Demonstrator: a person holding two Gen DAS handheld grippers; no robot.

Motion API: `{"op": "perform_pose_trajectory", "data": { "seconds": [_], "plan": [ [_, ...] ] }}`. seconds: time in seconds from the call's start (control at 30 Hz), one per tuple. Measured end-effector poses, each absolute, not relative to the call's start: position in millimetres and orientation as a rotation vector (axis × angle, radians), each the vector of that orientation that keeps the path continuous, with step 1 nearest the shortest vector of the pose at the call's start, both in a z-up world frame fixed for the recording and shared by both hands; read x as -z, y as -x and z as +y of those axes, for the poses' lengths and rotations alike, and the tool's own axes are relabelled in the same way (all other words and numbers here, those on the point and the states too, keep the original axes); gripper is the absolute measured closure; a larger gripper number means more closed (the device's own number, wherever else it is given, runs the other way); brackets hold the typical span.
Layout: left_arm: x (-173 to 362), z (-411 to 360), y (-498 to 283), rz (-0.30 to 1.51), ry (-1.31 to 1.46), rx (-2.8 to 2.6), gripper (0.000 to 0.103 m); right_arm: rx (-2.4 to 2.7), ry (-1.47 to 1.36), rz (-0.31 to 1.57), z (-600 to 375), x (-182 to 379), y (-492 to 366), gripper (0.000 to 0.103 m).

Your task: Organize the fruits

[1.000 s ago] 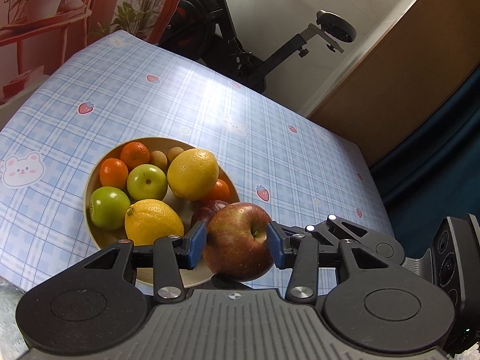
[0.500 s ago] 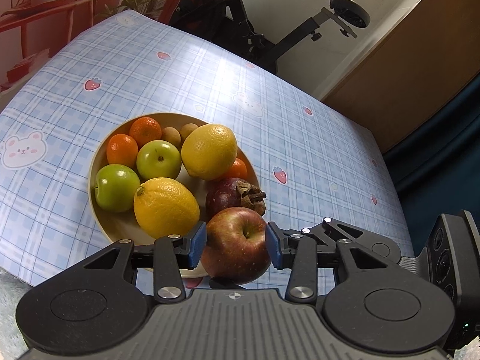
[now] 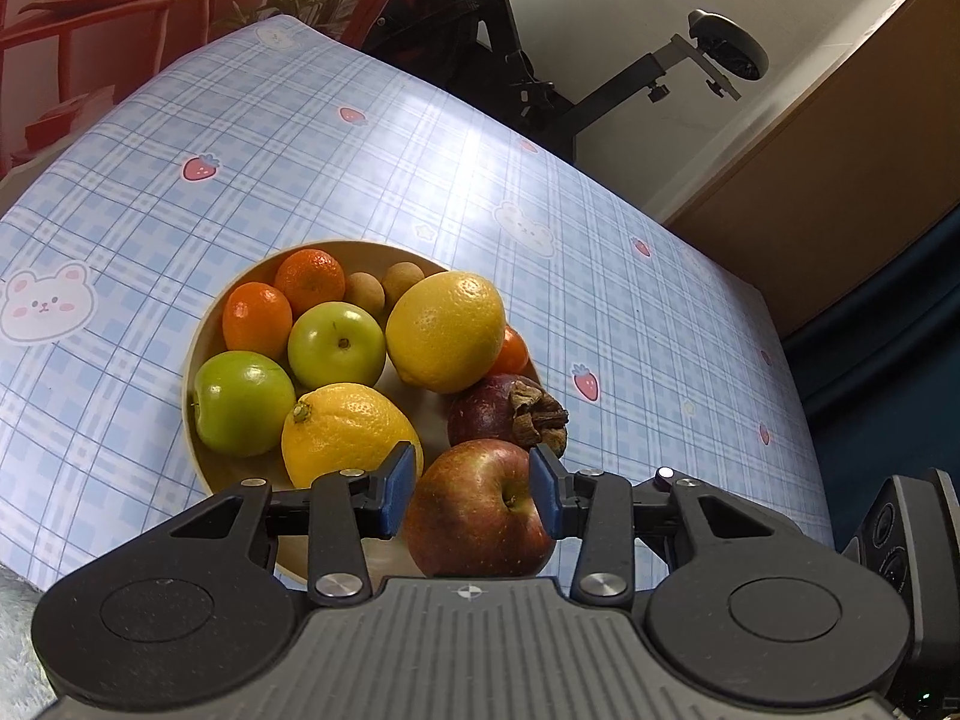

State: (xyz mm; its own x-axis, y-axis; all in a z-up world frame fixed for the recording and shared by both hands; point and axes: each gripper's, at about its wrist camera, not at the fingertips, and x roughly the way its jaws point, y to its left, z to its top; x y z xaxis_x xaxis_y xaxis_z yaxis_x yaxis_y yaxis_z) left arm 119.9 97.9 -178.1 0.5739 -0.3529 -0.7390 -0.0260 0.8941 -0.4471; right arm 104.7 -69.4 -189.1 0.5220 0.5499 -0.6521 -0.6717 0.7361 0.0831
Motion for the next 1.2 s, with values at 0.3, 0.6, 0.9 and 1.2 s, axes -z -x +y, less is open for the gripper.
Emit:
{"op": "perform_pose_trajectory", "data": {
  "seconds": [0.3, 0.6, 0.9, 1.2],
  "plan": [
    [172.4, 98.8, -118.1, 0.929, 0.436, 0.205, 0.058, -0.738, 0.180, 0.728, -69.5, 191.4, -105.3, 0.036],
    [153.2, 106.4, -101.9, 0.861, 0.415, 0.165, 0.045, -0.730, 0.137, 0.713, -87.9, 181.3, -98.8, 0.030],
    [110.0, 90.2, -62.6, 0.677, 0.282, 0.076, 0.024, -0.612, -0.027, 0.586, -138.2, 146.5, -73.0, 0.007],
    [61.0, 51.1, -26.6, 0.507, 0.044, -0.002, 0.005, -0.390, -0.072, 0.418, -164.3, 100.6, -47.0, 0.000]
  ]
}}
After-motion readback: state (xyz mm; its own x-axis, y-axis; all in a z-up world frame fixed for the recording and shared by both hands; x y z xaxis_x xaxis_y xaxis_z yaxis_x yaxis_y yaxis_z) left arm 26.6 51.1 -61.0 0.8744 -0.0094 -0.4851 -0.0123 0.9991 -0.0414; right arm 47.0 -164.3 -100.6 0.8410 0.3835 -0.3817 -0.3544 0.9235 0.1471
